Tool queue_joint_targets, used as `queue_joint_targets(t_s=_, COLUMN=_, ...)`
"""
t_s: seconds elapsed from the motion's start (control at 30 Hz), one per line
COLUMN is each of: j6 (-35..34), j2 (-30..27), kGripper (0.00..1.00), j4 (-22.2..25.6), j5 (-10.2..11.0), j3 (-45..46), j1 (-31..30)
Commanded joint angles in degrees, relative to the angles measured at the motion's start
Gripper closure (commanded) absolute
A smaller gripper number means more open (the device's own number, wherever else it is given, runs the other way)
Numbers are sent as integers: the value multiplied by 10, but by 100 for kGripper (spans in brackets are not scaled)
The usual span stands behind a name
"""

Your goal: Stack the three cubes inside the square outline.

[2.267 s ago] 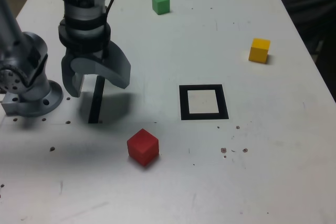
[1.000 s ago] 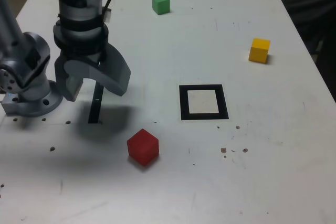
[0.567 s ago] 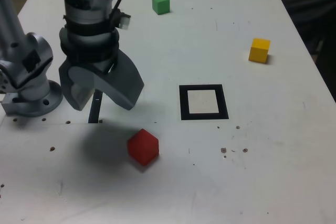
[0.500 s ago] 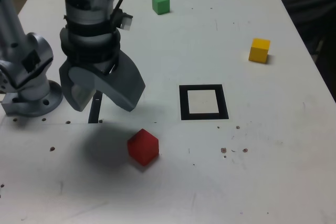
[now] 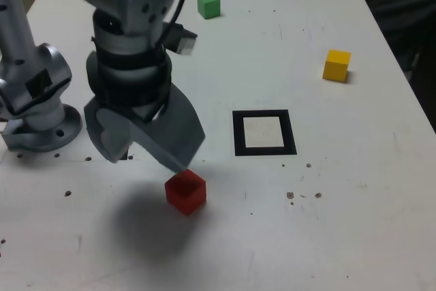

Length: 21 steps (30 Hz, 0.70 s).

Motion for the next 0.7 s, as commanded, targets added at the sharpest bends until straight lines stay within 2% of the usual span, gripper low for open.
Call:
queue_joint_targets(t_s=0.0, j6=2, j2=15, kGripper=1, j4=-2, j5=1, j3=-11, j1=-9)
queue_joint_targets(t_s=0.27, j6=28, j2=48, kGripper=1, j4=-6, j5=18, j3=-33, j1=-29)
queue_joint_targets(t_s=0.47, j6=103, j2=57, kGripper=1, j4=-22, j5=41, j3=-33, j1=-30)
queue_joint_targets(t_s=0.67, j6=151, j2=64, kGripper=1, j4=-33, j5=51, j3=-28, j1=-30)
